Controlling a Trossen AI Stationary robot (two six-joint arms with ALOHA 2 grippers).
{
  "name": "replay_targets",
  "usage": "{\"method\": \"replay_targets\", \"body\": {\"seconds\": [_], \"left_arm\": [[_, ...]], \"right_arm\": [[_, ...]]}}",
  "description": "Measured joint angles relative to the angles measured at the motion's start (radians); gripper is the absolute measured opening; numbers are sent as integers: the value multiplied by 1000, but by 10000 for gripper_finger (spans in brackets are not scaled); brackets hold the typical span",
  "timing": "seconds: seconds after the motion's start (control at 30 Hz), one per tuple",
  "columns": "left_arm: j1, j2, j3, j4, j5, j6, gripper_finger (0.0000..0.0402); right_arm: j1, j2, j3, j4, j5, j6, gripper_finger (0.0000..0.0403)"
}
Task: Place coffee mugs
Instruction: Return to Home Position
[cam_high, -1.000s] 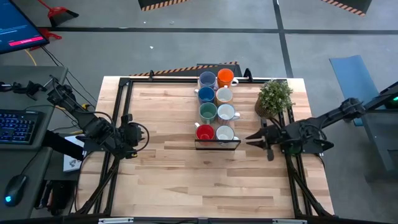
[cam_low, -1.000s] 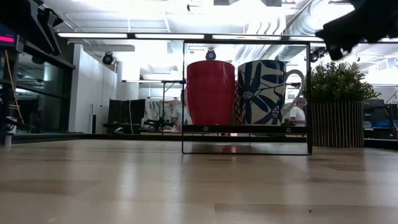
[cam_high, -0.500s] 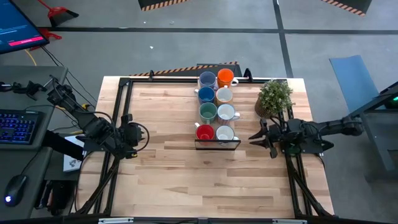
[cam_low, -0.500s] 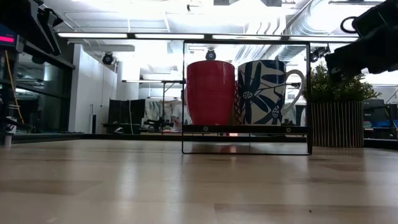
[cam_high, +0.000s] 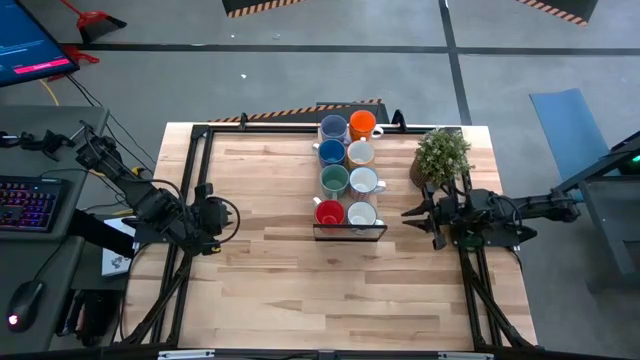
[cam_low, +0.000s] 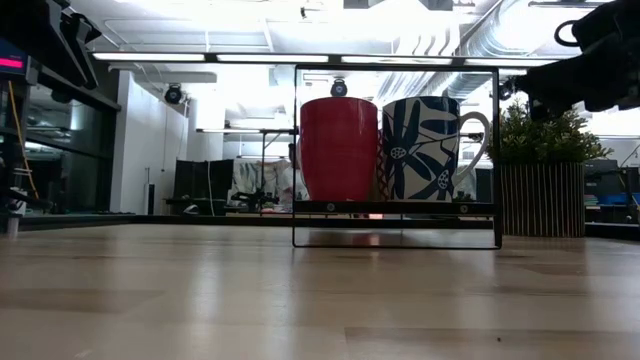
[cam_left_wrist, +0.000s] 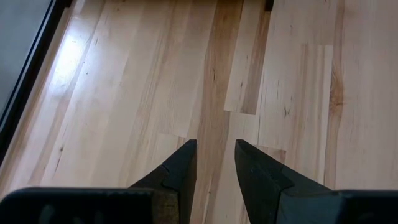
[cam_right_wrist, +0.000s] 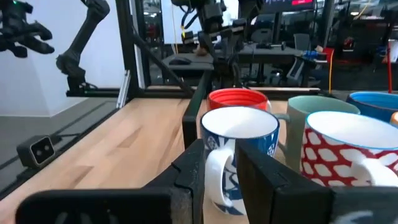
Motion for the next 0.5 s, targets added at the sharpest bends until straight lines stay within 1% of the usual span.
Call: {"method": "replay_targets", "body": {"seconds": [0.5], "left_arm": [[0,0,0,0,0,0,99]], "right_arm": [[0,6,0,-1,2,0,73]]}}
